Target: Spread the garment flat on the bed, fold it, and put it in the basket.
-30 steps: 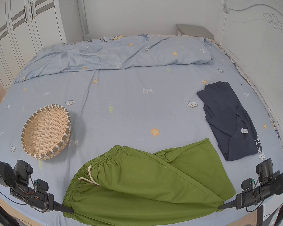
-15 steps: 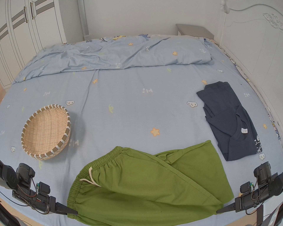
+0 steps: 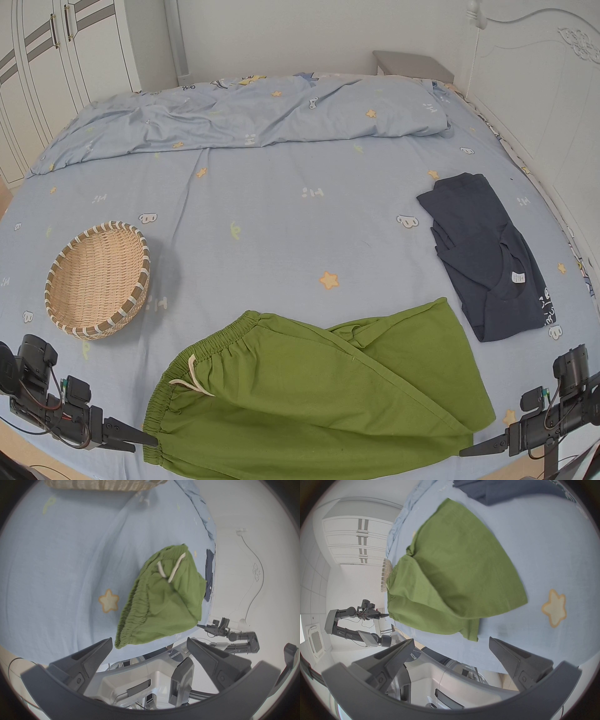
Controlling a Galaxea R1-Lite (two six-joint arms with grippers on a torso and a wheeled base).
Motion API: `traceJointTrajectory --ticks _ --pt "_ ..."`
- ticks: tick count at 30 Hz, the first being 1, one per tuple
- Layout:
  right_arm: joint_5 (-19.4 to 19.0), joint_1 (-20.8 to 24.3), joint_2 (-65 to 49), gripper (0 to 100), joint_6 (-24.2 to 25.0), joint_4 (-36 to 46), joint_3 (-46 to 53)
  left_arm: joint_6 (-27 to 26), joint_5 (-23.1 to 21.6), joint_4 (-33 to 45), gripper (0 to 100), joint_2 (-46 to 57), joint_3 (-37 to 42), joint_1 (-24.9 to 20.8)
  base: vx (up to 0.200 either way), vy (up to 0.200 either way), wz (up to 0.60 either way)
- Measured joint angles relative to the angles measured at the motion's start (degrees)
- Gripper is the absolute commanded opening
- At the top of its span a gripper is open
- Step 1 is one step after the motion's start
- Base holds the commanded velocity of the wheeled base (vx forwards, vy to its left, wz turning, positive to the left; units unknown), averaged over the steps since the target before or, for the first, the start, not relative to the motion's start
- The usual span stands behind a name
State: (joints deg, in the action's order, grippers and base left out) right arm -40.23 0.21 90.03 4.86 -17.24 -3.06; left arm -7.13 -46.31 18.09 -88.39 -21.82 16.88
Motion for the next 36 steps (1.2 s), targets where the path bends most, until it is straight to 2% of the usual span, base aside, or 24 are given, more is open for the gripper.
traceJointTrajectory --ticks 5,9,16,19,26,31,36 --pt "0.13 -0.11 -10.51 100 0.00 6.95 -0.88 3.17 0.04 7.90 100 6.62 -7.84 -0.24 0.000 0.000 0.00" --pt "0.18 0.26 -19.99 100 0.00 17.37 -4.35 5.44 0.13 10.89 100 10.36 -15.52 -2.17 0.000 0.000 0.00" --pt "0.24 2.95 -30.22 100 0.13 28.81 -20.77 8.79 0.85 11.24 100 10.58 -30.32 -8.53 0.000 0.000 0.00" --pt "0.27 4.00 -31.05 100 0.15 31.22 -28.42 10.17 2.83 10.78 100 7.11 -37.27 -12.86 0.000 0.000 0.00" --pt "0.40 6.24 -28.65 100 0.22 32.54 -38.32 13.91 14.13 10.48 100 -6.81 -53.11 -23.60 0.000 0.000 0.00" --pt "0.44 7.58 -25.83 100 0.33 30.87 -39.88 16.02 17.14 10.35 100 -15.80 -58.30 -28.17 0.000 0.000 0.00" --pt "0.46 8.44 -24.15 100 0.46 30.18 -40.00 16.60 17.76 9.83 100 -22.22 -59.98 -30.03 0.000 0.000 0.00"
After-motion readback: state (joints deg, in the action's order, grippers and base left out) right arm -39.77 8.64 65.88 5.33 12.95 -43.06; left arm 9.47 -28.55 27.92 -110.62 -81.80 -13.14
